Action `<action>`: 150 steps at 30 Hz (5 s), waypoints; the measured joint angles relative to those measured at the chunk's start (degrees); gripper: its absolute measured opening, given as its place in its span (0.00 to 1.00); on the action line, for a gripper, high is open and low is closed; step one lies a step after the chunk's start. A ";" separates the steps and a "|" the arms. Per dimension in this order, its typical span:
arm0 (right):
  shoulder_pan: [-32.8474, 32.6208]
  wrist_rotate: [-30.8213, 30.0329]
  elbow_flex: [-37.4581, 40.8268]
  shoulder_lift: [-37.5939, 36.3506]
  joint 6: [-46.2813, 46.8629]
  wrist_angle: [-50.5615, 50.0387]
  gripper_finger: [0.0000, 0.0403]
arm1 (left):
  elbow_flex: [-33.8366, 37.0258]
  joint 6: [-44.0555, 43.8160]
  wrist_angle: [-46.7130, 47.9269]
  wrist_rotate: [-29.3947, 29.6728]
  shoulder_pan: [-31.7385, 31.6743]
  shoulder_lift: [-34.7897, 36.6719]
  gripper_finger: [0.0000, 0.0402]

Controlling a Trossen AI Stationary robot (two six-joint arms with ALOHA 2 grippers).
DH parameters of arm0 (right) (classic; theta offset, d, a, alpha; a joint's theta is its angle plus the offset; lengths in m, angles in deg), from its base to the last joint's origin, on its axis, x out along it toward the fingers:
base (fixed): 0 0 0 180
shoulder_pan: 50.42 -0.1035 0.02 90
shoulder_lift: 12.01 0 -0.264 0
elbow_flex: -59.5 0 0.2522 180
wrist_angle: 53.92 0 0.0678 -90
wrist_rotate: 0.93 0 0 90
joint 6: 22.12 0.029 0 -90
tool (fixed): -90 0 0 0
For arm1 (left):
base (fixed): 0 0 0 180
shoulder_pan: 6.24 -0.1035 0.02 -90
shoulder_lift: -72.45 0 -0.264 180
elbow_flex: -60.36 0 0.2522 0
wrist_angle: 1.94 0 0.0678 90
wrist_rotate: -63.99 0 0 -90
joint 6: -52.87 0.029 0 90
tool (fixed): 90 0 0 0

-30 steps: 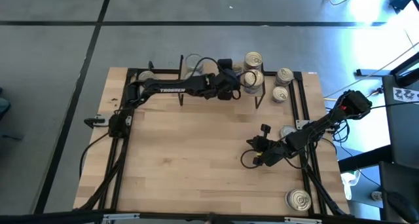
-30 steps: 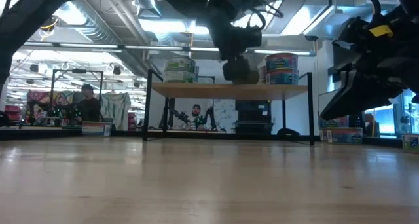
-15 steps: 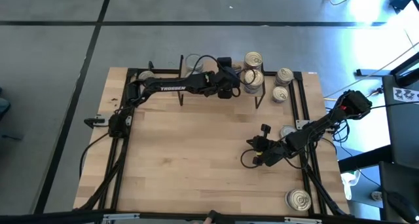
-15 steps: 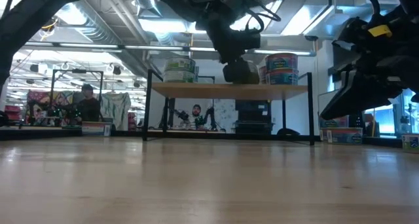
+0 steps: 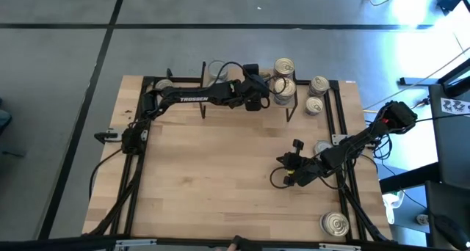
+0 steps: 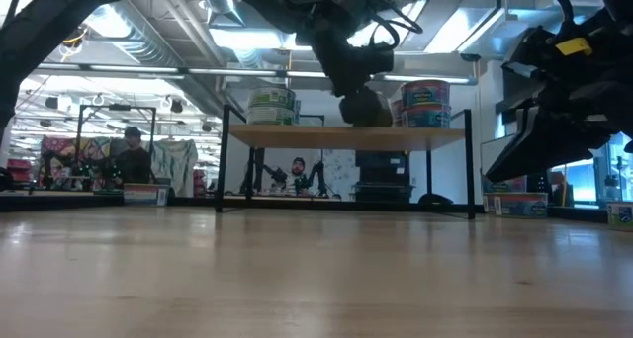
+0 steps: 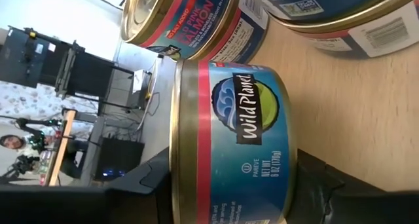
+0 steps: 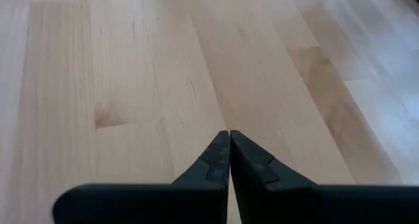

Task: Stack canned seafood by type on shelf
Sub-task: Put the blue pink tuna can on the shelf aligned with the other blue pink tuna can, then stack the blue pink tuna can on top of the blue pink tuna can on the shelf

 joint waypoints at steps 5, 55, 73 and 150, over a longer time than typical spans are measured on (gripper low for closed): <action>0.00 0.01 0.00 0.00 0.17 0.03 0.04 | 0.02 -1.68 -0.79 -0.24 0.00 0.00 0.58; 0.00 1.03 0.00 0.02 0.17 0.41 0.04 | -7.48 -0.57 10.42 0.07 0.44 -2.69 0.71; 0.00 1.22 -0.58 0.02 -0.17 0.27 0.04 | -7.43 1.34 6.79 3.98 1.61 -1.44 0.71; -26.54 28.98 -23.06 3.69 39.95 -31.13 0.04 | 26.40 -59.42 -10.25 -7.04 47.89 12.68 0.71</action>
